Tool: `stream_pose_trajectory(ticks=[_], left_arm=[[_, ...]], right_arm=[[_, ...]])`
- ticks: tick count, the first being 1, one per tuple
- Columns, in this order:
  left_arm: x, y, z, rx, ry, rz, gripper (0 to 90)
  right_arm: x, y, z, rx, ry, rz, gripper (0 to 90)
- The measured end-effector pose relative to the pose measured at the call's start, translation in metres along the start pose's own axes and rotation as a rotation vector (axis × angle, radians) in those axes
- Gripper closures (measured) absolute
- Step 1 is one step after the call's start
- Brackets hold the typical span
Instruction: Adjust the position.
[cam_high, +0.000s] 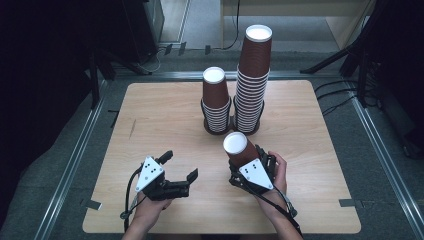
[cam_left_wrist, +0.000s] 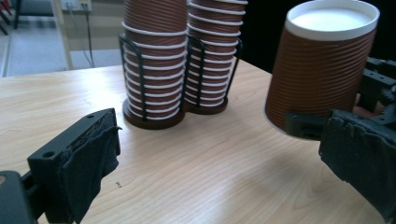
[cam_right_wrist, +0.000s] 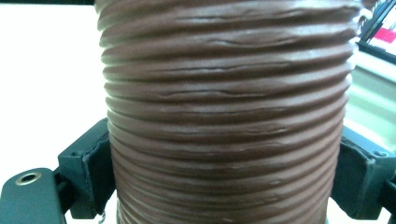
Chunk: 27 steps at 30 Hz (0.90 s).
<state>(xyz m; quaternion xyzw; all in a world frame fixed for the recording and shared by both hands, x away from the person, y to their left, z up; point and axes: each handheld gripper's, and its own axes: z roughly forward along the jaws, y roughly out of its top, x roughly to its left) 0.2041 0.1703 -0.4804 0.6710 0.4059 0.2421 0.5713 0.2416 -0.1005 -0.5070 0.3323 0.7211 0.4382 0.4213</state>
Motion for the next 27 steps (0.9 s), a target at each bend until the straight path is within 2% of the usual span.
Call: stream_pose_trajectory(ticks=[5, 7, 10, 13, 20, 27], left_arm=[[-0.006, -0.001, 0.003, 0.014, -0.025, 0.003, 0.0], [-0.006, -0.002, 0.004, 0.018, -0.032, 0.003, 0.0], [-0.007, -0.002, 0.005, 0.024, -0.042, -0.008, 0.0], [-0.008, -0.002, 0.005, 0.029, -0.047, -0.006, 0.0], [-0.014, -0.002, 0.005, 0.022, -0.087, -0.003, 0.0], [-0.017, -0.003, 0.006, 0.031, -0.093, 0.017, 0.0]], right_arm=[[0.009, 0.0, 0.0, -0.004, -0.021, -0.102, 10.8], [0.013, 0.0, 0.0, -0.009, -0.018, -0.152, 10.8], [0.019, 0.0, -0.001, -0.017, -0.01, -0.202, 10.8], [0.024, -0.001, -0.001, -0.02, -0.003, -0.23, 10.8], [0.031, 0.0, -0.001, -0.036, 0.007, -0.286, 10.8], [0.043, -0.001, -0.002, -0.057, 0.025, -0.348, 10.8]])
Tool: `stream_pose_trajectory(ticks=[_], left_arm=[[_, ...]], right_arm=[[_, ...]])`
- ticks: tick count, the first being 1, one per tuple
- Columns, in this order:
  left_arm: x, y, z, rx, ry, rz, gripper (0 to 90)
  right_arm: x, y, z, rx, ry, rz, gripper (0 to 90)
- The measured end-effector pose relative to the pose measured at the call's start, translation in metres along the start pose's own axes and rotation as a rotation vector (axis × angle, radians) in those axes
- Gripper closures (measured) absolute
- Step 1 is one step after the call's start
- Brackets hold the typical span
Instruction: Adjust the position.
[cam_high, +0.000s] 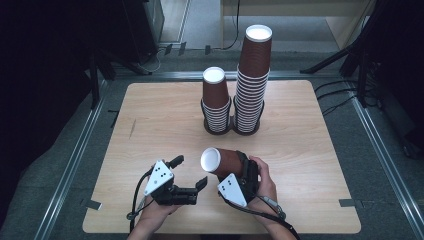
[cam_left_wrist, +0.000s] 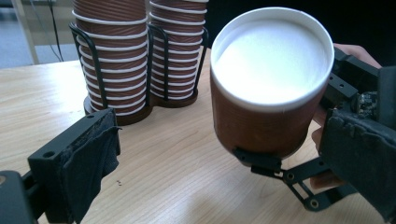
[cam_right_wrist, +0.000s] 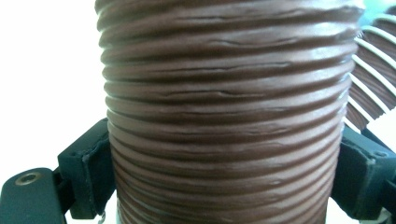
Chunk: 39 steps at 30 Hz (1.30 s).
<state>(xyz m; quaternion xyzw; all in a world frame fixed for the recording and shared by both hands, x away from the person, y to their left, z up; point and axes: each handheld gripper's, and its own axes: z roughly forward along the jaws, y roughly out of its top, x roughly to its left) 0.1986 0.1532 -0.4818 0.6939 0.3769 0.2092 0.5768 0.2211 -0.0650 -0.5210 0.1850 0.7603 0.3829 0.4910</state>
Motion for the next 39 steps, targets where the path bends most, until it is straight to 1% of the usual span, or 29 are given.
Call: stream_pose_trajectory(ticks=[8, 11, 13, 14, 17, 19, 21, 22, 27, 30, 31, 32, 34, 36, 39], left_arm=[[-0.004, 0.0, 0.002, 0.009, -0.021, 0.004, 0.0], [-0.005, 0.0, 0.002, 0.011, -0.028, 0.005, 0.0], [-0.005, -0.001, 0.003, 0.012, -0.035, 0.003, 0.0], [-0.005, -0.001, 0.003, 0.013, -0.041, 0.001, 0.0], [-0.005, 0.0, 0.003, 0.015, -0.055, -0.006, 0.0], [-0.005, -0.001, 0.002, 0.017, -0.068, -0.007, 0.0], [-0.005, -0.001, 0.003, 0.02, -0.071, -0.008, 6.3], [-0.005, -0.001, 0.003, 0.025, -0.079, -0.009, 7.6], [-0.006, -0.001, 0.003, 0.038, -0.097, -0.007, 7.8], [-0.005, -0.001, 0.003, 0.039, -0.106, -0.007, 8.0], [-0.005, -0.001, 0.003, 0.038, -0.107, -0.005, 9.6], [-0.006, -0.001, 0.003, 0.037, -0.109, -0.002, 13.3], [-0.006, -0.001, 0.003, 0.042, -0.117, 0.005, 14.1], [-0.006, -0.001, 0.004, 0.042, -0.119, 0.007, 14.5], [-0.006, -0.001, 0.003, 0.043, -0.124, 0.006, 14.9]], right_arm=[[0.011, 0.002, -0.002, -0.029, 0.022, -0.078, 10.8], [0.014, 0.003, -0.002, -0.041, 0.034, -0.096, 10.8], [0.016, 0.003, -0.003, -0.045, 0.038, -0.106, 10.9], [0.017, 0.004, -0.003, -0.052, 0.041, -0.122, 10.9], [0.02, 0.004, -0.004, -0.068, 0.051, -0.149, 10.9], [0.021, 0.005, -0.005, -0.074, 0.057, -0.156, 10.9], [0.022, 0.005, -0.005, -0.079, 0.062, -0.161, 10.9], [0.022, 0.005, -0.005, -0.079, 0.062, -0.163, 10.9], [0.022, 0.004, -0.007, -0.093, 0.065, -0.191, 10.9], [0.023, 0.004, -0.007, -0.097, 0.07, -0.195, 10.9], [0.023, 0.004, -0.007, -0.101, 0.071, -0.199, 10.9], [0.024, 0.005, -0.008, -0.102, 0.072, -0.206, 10.9], [0.026, 0.005, -0.008, -0.106, 0.079, -0.223, 10.8], [0.027, 0.005, -0.008, -0.113, 0.085, -0.227, 10.8], [0.027, 0.005, -0.009, -0.112, 0.084, -0.224, 10.8]])
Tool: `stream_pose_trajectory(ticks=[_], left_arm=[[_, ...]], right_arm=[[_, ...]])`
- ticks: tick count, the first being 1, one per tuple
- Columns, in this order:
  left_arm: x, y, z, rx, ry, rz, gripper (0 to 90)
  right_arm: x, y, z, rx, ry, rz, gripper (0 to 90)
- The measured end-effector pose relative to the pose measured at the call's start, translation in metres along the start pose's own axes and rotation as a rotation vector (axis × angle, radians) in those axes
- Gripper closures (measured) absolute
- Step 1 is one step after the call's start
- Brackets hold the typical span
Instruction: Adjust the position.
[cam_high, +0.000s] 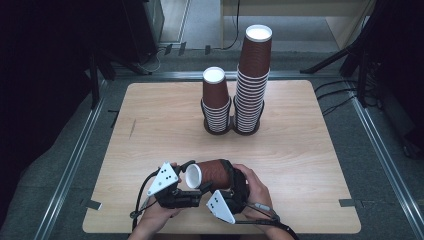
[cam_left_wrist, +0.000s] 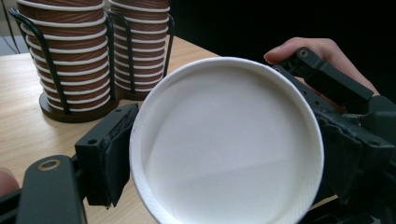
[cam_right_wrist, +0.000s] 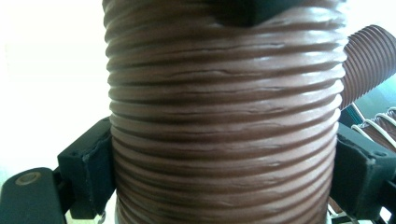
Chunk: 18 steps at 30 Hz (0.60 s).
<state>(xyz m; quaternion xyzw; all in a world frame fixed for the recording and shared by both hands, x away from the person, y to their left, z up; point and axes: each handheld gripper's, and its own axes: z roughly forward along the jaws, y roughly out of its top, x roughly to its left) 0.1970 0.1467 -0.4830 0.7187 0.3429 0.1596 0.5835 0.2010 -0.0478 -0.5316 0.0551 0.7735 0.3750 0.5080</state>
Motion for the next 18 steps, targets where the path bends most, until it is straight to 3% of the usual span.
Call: stream_pose_trajectory(ticks=[12, 18], left_arm=[[0.002, -0.0002, -0.0005, 0.005, -0.02, -0.011, 18.5], [-0.0003, -0.0006, -0.001, 0.008, -0.016, 0.007, 19.2]], right_arm=[[-0.0006, -0.0022, 0.0002, -0.006, -0.013, -0.024, 10.7], [0.0002, -0.0025, 0.0, -0.005, -0.012, -0.019, 10.6]])
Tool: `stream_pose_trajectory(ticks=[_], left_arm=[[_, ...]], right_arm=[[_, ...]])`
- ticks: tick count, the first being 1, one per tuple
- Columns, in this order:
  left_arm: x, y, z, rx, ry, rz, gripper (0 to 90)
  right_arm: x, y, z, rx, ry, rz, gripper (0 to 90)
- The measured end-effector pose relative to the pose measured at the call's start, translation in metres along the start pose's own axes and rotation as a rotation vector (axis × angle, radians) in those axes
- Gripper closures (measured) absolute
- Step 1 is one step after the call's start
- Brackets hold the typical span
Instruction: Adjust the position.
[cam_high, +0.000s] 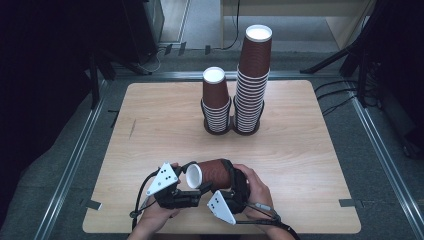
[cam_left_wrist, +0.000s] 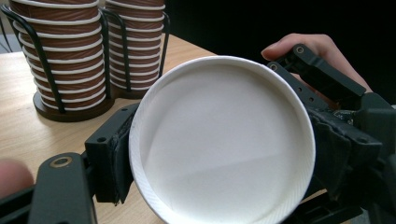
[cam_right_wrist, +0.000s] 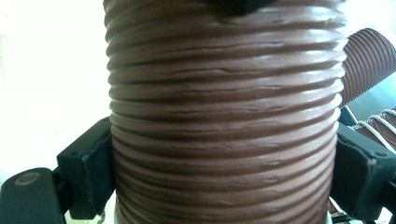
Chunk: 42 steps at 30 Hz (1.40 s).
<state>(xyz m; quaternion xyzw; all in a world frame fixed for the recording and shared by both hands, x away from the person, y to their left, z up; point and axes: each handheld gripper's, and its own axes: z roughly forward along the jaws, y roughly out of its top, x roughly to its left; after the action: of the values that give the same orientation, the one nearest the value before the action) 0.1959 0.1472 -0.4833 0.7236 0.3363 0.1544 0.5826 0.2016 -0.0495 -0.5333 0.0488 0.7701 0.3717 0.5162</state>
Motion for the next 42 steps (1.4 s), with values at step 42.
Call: stream_pose_trajectory(ticks=[42], left_arm=[[0.02, 0.003, -0.018, -0.084, 0.043, -0.023, 22.4]], right_arm=[[-0.02, -0.016, -0.003, 0.005, 0.056, 0.207, 0.2]])
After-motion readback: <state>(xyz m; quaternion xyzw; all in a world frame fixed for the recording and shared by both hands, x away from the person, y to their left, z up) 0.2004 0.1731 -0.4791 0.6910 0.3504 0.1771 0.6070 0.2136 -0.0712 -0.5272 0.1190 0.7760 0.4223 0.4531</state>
